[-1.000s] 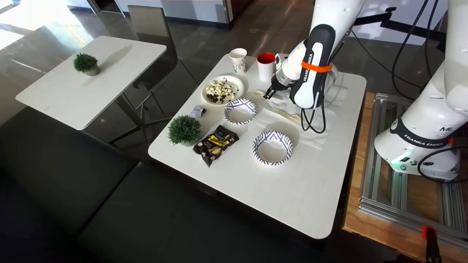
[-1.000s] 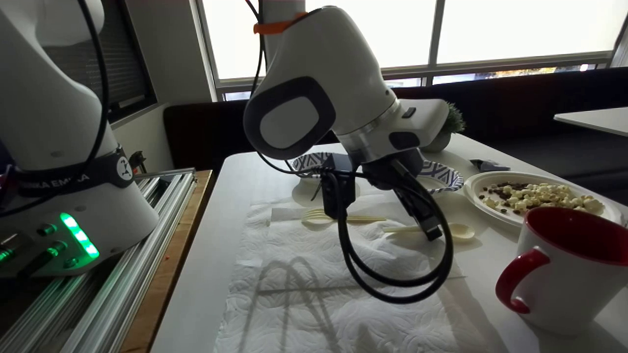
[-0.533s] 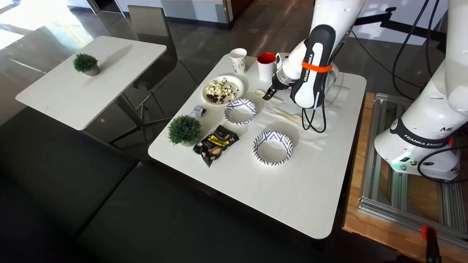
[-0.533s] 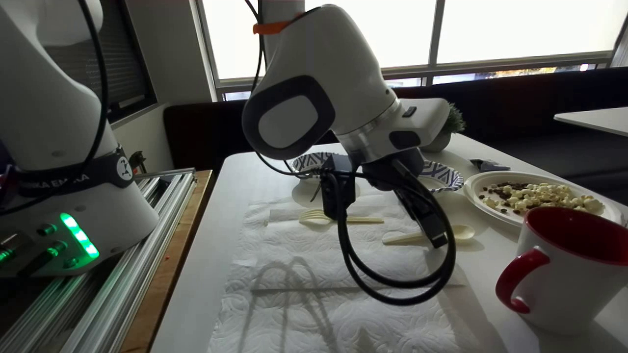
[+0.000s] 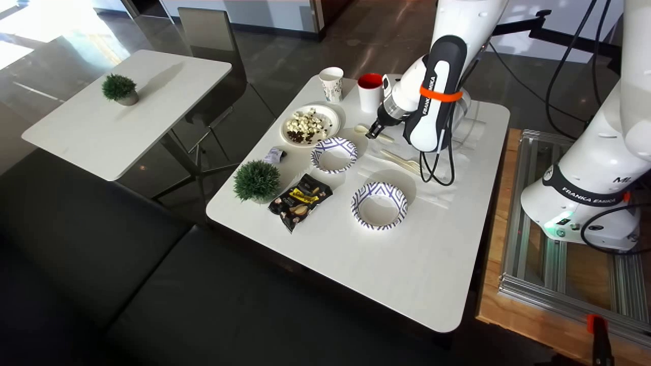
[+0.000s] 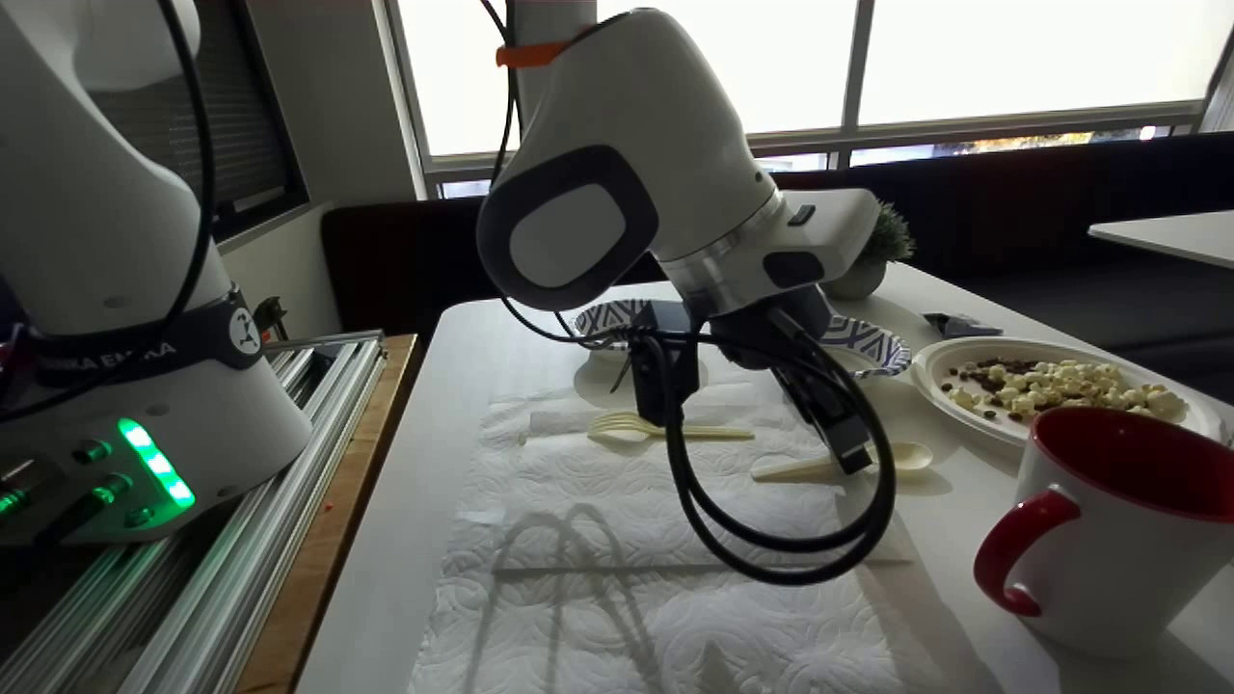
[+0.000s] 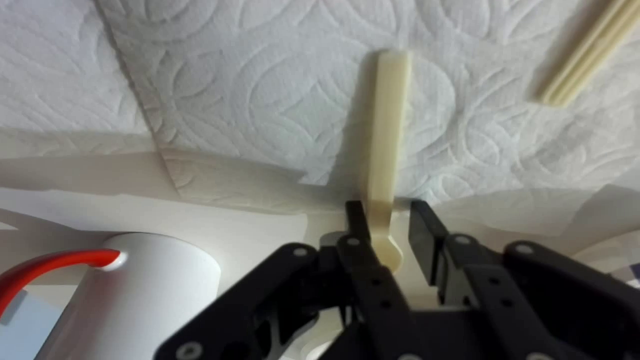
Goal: Pick up the spoon from the table and scoop some of the contents in the bowl and pour them in the other bowl
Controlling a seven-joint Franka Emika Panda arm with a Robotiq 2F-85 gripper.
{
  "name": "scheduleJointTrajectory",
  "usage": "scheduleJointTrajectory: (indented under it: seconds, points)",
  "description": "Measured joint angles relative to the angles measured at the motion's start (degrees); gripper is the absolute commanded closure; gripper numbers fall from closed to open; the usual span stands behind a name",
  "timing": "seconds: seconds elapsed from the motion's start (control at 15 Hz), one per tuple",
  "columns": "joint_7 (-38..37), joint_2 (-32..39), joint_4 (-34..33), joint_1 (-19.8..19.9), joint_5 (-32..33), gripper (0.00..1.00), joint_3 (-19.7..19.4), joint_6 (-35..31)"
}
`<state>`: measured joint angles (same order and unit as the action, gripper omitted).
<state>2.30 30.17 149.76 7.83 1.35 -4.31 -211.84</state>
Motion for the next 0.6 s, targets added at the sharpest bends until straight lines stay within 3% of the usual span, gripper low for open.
scheduleJointTrajectory:
  seconds: [0.07,0.6]
  points:
    - [0.0,0.0,0.0,-0.1,0.0,1.0,-0.1,0.0]
    - [0.1,-0.7,0.5,-0.2,-0.1,0.97,-0.5,0.0]
